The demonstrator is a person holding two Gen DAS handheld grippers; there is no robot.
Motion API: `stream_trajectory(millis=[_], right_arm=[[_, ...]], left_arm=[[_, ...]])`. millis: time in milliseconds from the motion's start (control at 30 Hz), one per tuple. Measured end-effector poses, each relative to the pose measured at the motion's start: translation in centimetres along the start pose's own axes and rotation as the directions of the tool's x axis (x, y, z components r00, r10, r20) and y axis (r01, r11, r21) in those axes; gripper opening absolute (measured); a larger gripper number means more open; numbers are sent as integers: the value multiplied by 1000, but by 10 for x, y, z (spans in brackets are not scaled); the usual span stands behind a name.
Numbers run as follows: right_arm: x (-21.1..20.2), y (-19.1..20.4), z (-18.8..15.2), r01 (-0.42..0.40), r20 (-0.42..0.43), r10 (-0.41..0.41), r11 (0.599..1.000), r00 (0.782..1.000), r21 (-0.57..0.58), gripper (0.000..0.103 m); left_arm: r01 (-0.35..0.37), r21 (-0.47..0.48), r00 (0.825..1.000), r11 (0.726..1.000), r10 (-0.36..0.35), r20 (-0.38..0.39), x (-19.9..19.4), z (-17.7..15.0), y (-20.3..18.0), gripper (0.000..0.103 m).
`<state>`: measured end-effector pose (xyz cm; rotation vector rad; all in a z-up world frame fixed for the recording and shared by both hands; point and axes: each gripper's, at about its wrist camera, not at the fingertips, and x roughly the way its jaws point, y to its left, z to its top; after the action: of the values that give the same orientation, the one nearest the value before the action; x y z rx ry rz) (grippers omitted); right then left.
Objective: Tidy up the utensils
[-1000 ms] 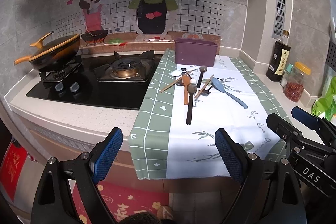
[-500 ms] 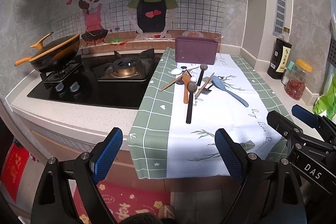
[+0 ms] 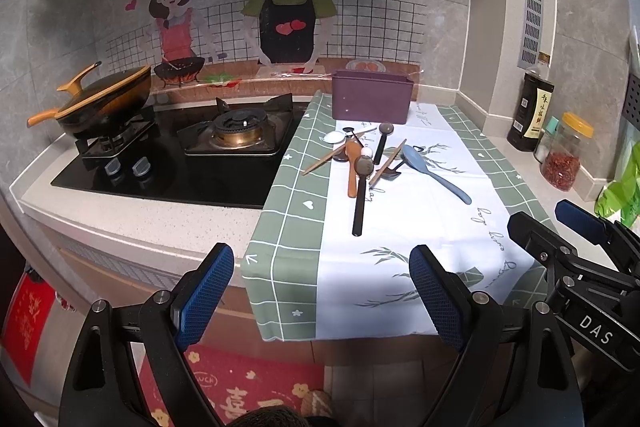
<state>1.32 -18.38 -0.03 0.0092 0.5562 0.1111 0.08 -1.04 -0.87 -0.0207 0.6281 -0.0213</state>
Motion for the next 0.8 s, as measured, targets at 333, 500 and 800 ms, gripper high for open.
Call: stream_trajectory(millis=[333, 500, 800], right_arm=[[-2, 0, 1, -1, 0, 1, 1000, 1000, 3, 70], [-3, 0, 0, -2, 0, 2, 1000, 1000, 1, 70], [-4, 0, 0, -3, 1, 3, 1000, 1000, 5, 70]], left_arm=[[-2, 2, 1000, 1000, 2, 3, -1, 1, -1, 89], [-1, 3, 1000, 1000, 1, 2, -3, 1, -1, 89], [-1, 3, 1000, 1000, 1, 2, -3, 1, -2, 89]])
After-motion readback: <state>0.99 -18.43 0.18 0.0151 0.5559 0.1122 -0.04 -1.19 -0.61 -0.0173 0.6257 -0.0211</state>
